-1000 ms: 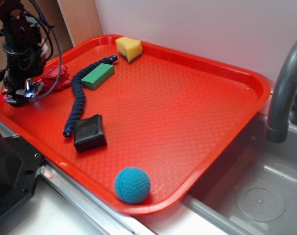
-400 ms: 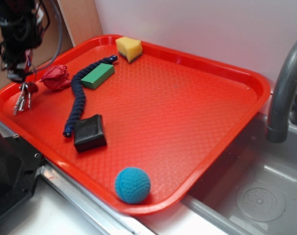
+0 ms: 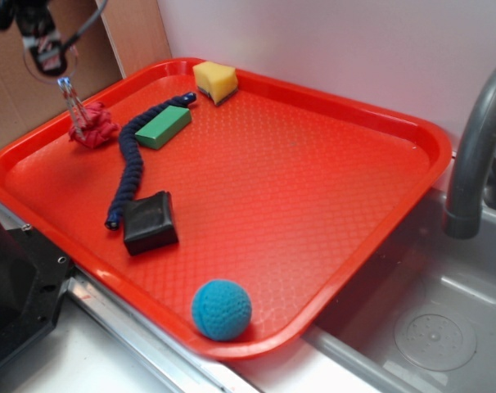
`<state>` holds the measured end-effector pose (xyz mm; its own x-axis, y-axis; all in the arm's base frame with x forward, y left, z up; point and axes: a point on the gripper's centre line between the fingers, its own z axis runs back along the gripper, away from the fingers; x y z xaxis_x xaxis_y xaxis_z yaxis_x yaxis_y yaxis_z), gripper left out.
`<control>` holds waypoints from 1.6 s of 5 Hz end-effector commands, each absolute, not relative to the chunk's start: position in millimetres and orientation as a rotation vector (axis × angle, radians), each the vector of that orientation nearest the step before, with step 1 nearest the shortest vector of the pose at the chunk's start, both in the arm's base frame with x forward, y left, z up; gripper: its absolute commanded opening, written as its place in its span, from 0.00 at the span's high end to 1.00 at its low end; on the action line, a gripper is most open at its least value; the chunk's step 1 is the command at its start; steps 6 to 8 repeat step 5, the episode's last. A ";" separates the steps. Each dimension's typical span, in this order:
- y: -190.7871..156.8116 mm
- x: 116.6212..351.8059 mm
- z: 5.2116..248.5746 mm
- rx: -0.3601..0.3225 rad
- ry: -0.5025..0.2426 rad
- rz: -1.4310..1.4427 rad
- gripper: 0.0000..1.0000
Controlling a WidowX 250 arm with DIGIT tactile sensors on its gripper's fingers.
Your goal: Grab the silver keys.
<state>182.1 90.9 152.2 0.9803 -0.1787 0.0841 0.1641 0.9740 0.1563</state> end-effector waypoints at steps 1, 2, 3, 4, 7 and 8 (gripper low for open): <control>66.7 198.8 231.8 0.133 -0.167 0.058 1.00; 43.2 211.2 256.1 0.109 -0.207 0.055 1.00; 22.4 223.7 260.6 0.074 -0.205 0.054 1.00; 12.2 227.3 259.6 0.050 -0.195 0.045 1.00; 13.2 225.4 260.9 0.038 -0.180 0.056 1.00; 13.2 225.4 260.9 0.038 -0.180 0.056 1.00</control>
